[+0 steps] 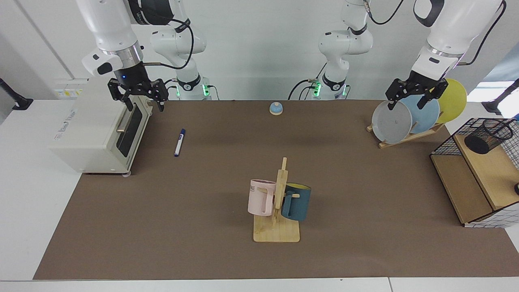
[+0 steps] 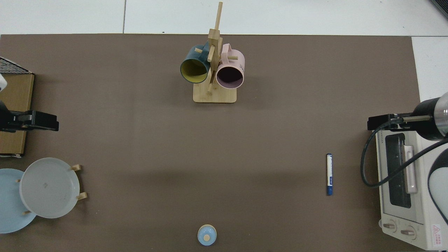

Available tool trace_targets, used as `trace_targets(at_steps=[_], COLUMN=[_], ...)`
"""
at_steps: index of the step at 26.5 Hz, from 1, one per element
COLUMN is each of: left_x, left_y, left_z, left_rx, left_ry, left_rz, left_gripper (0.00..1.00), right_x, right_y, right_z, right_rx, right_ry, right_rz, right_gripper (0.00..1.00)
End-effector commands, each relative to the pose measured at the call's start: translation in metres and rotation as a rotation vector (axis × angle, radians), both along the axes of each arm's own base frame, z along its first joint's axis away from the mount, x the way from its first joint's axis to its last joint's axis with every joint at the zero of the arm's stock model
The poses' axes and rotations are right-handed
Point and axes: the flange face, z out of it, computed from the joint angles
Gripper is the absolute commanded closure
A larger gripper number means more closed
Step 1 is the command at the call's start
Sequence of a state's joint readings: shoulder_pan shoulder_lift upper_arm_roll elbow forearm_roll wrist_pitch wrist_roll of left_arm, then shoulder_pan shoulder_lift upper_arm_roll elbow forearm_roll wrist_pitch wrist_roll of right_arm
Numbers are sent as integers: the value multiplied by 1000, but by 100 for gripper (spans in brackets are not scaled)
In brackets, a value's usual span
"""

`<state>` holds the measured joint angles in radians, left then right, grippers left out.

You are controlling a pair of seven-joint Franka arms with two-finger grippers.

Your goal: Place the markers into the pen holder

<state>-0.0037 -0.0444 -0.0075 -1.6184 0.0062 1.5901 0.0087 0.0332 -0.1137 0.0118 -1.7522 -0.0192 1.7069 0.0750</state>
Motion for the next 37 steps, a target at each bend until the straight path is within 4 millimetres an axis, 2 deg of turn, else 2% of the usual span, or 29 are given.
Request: trace_targets(at_steps=[1,9,16,23,26,30,37], left_x=[-5,-5,-5,-5,-5,-5,-5], left_y=[1,1,1,0,1,0,0], left_z=[6,6,6,6,6,6,6], left_rx=[-16,-16,-16,-16,-16,-16,-16], left_ry=[7,7,7,7,7,7,7], left_rz=[-6,-5,-5,-8,-6,-6,-6], left_gripper=[0,0,0,0,0,0,0], right_x=[0,-3,-2,-3,-9,-20,-36], right_y=[-4,-13,-3,-10,-3,-2,0], right_z=[-1,-1,1,-2,-17,-58,-131], right_rx=[12,14,15,16,17,49,49], right_ry=[0,17,5,11,43,104,46], right_rz=[20,3,19,7,17,-16,-51], right_gripper=[0,0,0,0,0,0,0])
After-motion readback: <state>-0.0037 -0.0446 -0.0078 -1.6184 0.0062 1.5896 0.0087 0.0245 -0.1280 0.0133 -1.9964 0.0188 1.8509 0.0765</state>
